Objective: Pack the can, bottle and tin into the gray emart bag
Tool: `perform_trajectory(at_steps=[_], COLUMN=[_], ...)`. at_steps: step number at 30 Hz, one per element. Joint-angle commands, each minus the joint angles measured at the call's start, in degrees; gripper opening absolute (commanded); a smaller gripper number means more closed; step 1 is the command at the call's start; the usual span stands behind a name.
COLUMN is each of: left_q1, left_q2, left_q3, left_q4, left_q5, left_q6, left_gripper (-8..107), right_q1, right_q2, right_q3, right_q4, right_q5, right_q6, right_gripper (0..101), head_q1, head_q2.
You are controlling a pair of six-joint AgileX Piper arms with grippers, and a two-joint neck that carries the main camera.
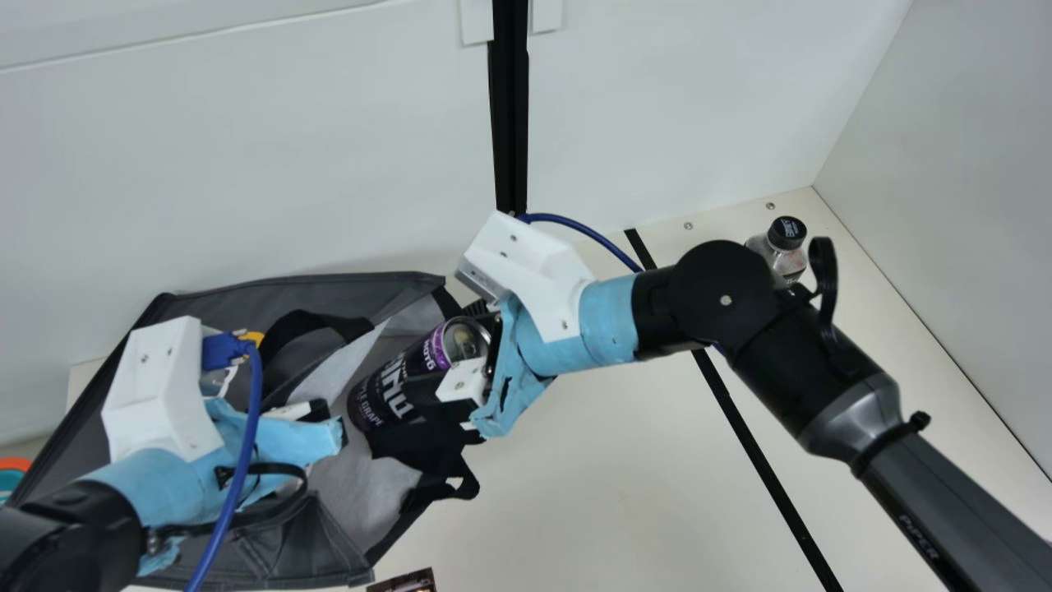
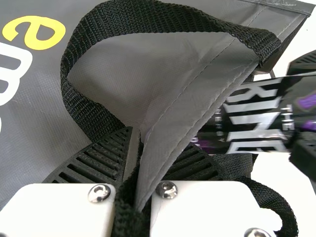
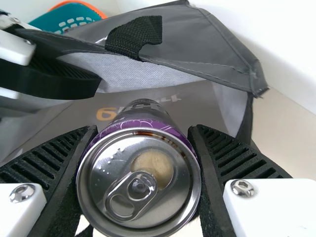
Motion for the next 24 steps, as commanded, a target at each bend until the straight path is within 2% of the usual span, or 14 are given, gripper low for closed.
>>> perform_trajectory(at_steps=[1, 24], left_q1=[0.0, 0.0], left_q2=[0.0, 0.0], left_q3=[0.0, 0.0], left_q4=[0.0, 0.0], left_q5=[0.0, 0.0], left_q6=[0.0, 0.0], left_gripper=[10, 10], right_q1=[0.47, 6.19], right_q2=[0.54, 7.8], right_q3=[-0.12, -1.09], right_q4=[-0.06, 1.05], right_q5=[-0.22, -4.48], right_q6=[0.01, -2.56], right_gripper=[0, 0], head_q1=[-1.3, -1.3], head_q2=[-0.14, -0.14])
